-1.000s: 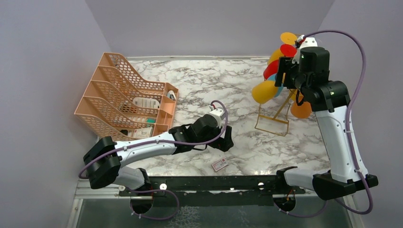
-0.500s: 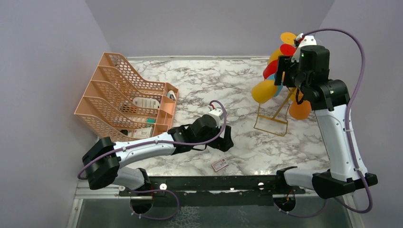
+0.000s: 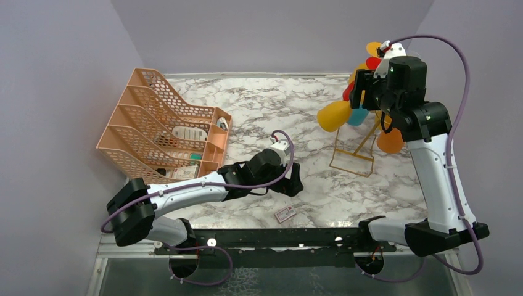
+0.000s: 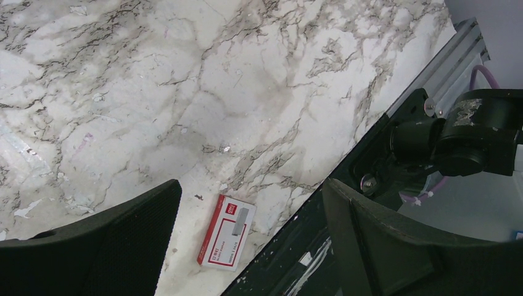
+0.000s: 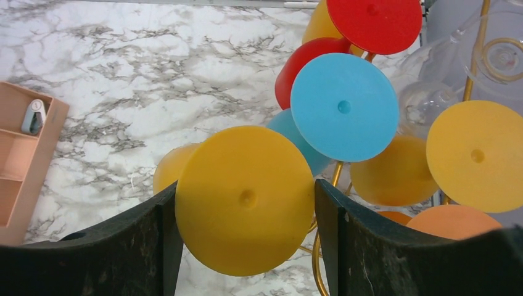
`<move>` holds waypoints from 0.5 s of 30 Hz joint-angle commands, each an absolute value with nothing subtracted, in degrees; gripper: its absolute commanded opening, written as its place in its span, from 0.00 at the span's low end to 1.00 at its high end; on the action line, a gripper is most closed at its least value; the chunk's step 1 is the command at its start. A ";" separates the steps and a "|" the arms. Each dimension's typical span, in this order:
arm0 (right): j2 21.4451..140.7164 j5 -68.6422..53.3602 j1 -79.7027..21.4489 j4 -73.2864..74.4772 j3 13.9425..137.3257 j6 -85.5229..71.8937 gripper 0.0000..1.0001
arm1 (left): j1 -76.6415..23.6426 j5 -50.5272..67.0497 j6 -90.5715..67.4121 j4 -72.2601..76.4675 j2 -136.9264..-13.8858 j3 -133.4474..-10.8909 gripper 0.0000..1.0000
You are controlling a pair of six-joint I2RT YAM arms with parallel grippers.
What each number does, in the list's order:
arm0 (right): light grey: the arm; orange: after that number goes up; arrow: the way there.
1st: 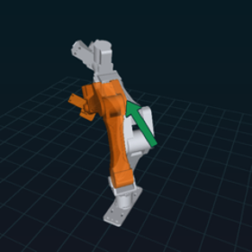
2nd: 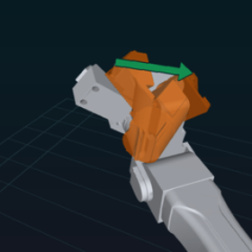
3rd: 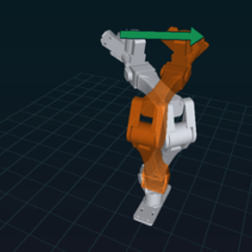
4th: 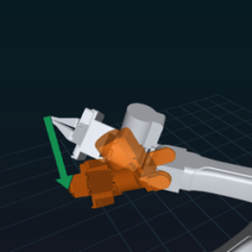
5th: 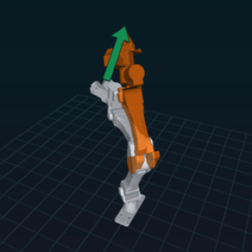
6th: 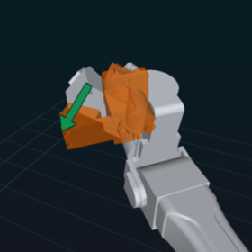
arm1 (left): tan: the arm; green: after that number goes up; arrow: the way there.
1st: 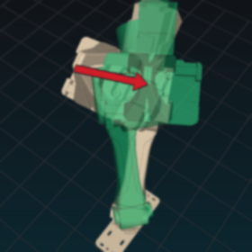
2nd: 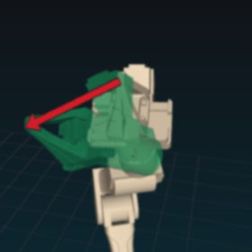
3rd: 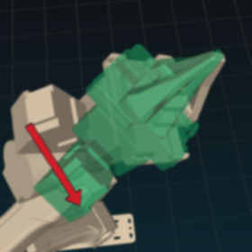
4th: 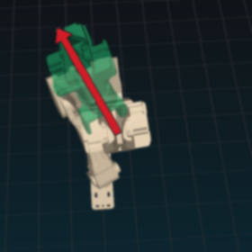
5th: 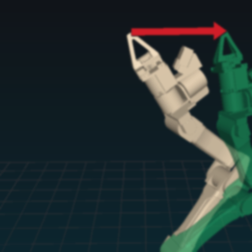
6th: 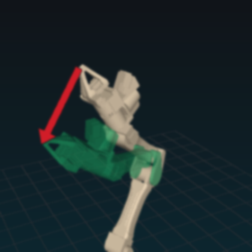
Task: Take the wine glass off the wine glass rack
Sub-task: Pick up the wine glass from the wine rack.
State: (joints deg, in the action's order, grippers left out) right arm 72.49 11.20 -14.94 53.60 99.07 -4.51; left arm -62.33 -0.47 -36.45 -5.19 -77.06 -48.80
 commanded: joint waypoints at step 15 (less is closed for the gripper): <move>68.41 -19.41 -15.12 41.25 89.55 -15.60 0.55 | -43.73 14.45 -49.38 16.87 -61.78 -37.74 0.99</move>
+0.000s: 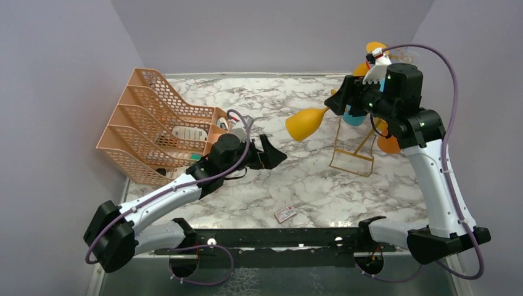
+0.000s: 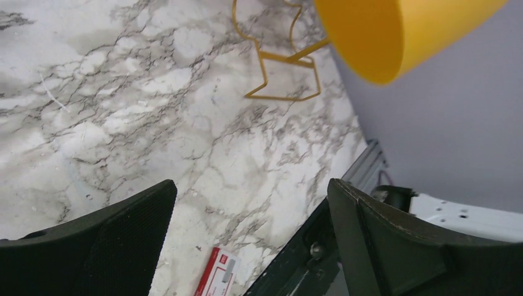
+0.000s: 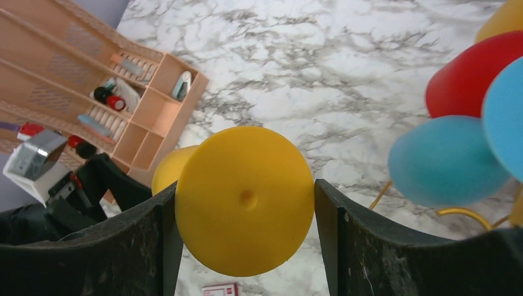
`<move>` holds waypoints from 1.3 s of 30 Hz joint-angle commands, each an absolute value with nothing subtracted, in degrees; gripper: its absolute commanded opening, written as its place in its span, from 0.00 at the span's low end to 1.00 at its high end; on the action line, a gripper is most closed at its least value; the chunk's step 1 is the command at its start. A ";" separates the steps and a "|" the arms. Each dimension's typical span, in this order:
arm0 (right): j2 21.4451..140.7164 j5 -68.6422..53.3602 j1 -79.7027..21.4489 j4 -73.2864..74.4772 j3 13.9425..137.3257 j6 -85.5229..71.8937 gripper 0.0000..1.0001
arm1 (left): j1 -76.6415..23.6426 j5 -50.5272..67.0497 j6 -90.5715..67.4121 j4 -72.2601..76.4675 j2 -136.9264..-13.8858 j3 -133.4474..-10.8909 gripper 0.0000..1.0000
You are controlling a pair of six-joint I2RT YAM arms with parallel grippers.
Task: Take the wine glass off the wine glass rack
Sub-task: Pick up the wine glass from the wine rack, then place the wine glass at the center of the board.
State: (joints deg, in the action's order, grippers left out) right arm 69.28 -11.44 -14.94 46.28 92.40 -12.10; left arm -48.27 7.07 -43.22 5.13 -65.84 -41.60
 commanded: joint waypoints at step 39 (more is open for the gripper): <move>64.53 -30.83 -15.21 31.10 74.37 -25.92 0.55 | -40.33 23.13 -73.77 64.68 -67.01 -27.26 0.67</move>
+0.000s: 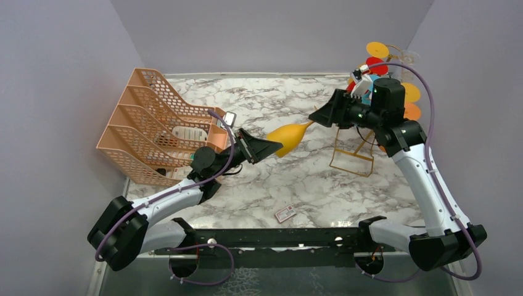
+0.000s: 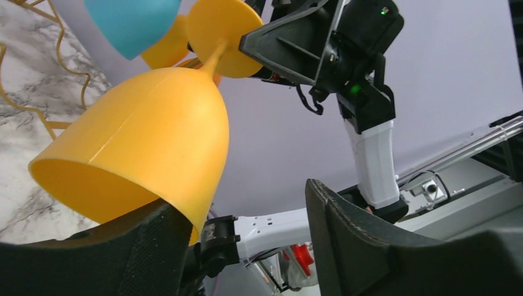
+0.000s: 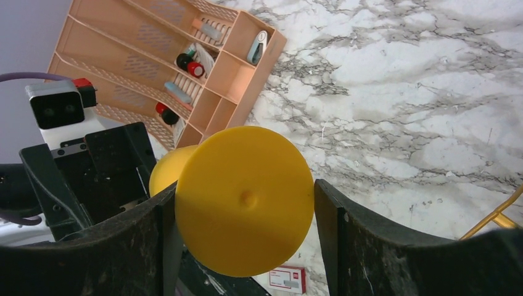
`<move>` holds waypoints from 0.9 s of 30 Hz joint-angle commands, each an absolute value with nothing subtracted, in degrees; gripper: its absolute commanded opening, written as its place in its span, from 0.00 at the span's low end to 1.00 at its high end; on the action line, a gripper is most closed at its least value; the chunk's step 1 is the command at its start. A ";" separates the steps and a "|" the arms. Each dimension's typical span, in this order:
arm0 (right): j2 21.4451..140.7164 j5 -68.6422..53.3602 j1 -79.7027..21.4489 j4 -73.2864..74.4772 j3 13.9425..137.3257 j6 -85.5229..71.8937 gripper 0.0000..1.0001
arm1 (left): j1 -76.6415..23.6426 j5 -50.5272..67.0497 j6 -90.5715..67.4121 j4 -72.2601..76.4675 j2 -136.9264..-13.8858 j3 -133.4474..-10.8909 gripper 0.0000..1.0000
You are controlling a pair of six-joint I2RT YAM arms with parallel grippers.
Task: Take the wine glass off the wine glass rack
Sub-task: Place the wine glass at the center of the board.
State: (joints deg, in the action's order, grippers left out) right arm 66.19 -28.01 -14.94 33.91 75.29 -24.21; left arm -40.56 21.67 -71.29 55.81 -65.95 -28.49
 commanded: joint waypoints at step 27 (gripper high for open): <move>62.74 -35.80 -15.21 29.35 70.65 -27.74 0.69 | -40.31 22.35 -72.47 64.43 -65.83 -25.49 0.00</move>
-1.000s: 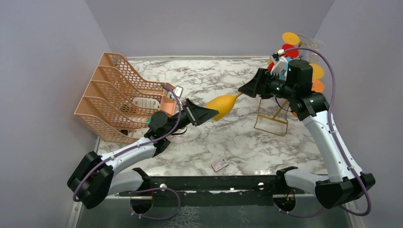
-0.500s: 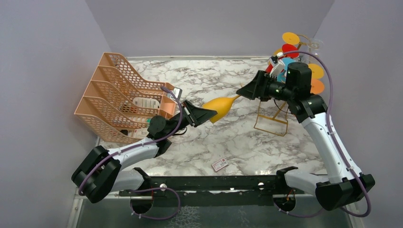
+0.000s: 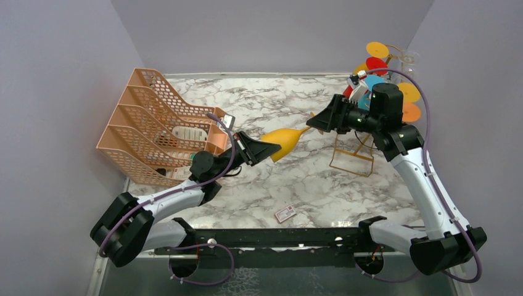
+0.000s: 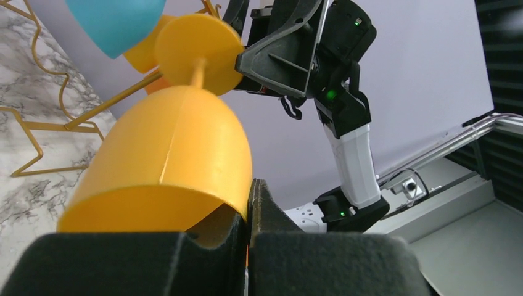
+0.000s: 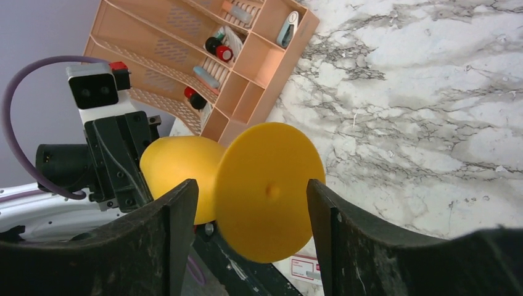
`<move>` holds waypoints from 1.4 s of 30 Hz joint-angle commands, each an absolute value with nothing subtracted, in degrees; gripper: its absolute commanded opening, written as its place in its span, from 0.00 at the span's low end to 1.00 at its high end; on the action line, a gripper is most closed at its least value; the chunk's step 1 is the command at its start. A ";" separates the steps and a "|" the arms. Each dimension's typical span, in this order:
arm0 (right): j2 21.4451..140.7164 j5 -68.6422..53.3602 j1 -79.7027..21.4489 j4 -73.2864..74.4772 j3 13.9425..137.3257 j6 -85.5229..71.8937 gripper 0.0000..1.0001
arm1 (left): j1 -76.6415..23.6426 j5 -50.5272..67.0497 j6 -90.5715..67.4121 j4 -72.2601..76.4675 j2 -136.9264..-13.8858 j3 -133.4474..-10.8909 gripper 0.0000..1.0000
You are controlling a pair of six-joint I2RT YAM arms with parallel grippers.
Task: Take the wine glass off the wine glass rack
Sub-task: Place the wine glass at the center of the board.
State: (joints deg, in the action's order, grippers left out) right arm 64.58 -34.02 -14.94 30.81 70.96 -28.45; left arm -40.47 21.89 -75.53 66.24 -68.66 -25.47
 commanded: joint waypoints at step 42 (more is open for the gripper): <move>67.45 3.25 -49.24 46.01 70.66 -11.35 0.63 | -40.25 2.06 -24.62 -31.52 -60.19 -61.86 0.00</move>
